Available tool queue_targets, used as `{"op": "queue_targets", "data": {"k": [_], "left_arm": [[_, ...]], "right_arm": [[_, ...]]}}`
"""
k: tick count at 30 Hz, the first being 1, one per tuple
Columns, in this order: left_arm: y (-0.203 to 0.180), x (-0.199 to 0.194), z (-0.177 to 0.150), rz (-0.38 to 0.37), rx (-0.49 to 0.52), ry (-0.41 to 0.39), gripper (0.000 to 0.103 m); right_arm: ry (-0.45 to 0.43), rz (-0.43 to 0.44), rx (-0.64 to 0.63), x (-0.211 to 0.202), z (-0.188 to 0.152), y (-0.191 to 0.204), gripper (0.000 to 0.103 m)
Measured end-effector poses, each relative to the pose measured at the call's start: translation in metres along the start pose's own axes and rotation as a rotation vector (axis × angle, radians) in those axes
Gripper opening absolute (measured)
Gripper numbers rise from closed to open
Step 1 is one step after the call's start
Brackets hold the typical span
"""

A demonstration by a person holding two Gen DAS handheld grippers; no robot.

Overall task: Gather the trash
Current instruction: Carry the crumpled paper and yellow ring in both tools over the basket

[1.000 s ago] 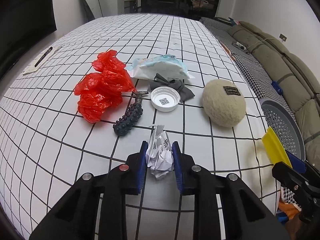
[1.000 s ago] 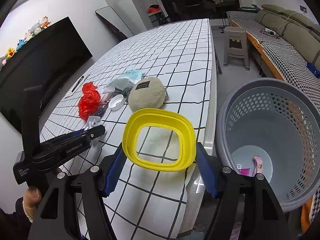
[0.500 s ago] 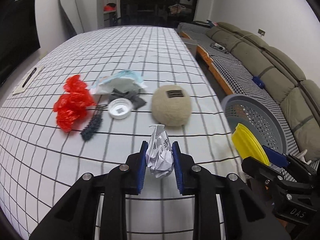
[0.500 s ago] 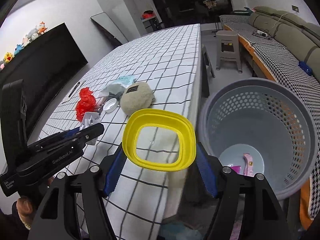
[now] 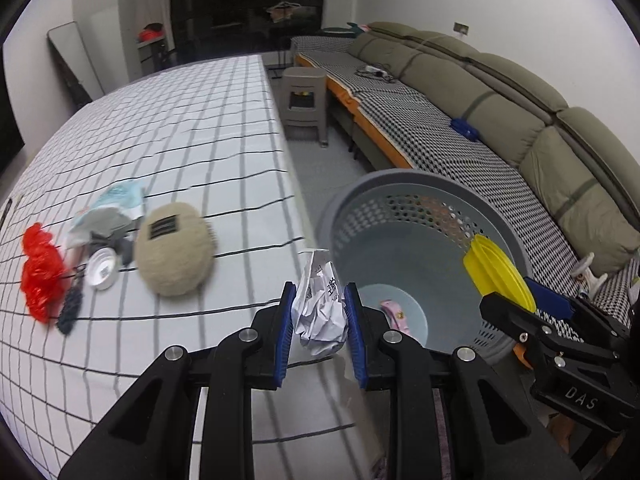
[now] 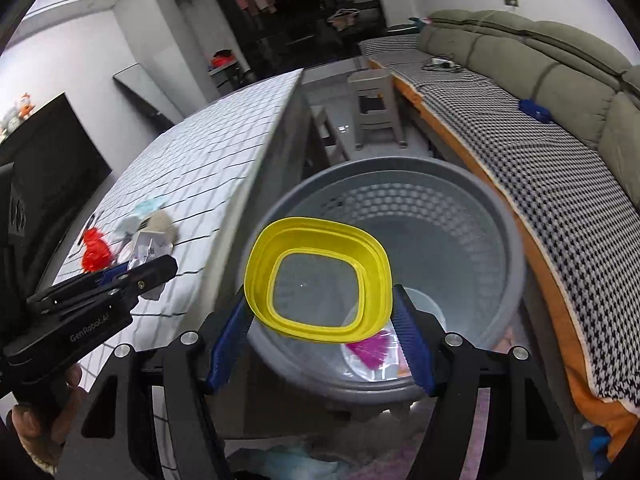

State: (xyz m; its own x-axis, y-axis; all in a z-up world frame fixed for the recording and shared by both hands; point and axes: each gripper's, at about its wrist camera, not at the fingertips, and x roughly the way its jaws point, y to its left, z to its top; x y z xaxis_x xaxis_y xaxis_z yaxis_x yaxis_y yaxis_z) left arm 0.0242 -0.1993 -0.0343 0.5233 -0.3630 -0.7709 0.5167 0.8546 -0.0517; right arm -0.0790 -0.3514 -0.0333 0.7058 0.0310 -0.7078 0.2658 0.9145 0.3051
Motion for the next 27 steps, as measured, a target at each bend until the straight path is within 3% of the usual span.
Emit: {"op": "queue_targets", "data": {"k": [13, 27], "left_arm": [[-0.048, 0.049, 0.019, -0.034, 0.083, 0.086, 0.025], [-0.052, 0.069, 0.032, -0.026, 0.075, 0.108, 0.025]], "right_arm": [[0.032, -0.068, 0.062, 0.014, 0.005, -0.050, 0.066], [0.046, -0.069, 0.064, 0.030, 0.015, -0.061, 0.066]]}}
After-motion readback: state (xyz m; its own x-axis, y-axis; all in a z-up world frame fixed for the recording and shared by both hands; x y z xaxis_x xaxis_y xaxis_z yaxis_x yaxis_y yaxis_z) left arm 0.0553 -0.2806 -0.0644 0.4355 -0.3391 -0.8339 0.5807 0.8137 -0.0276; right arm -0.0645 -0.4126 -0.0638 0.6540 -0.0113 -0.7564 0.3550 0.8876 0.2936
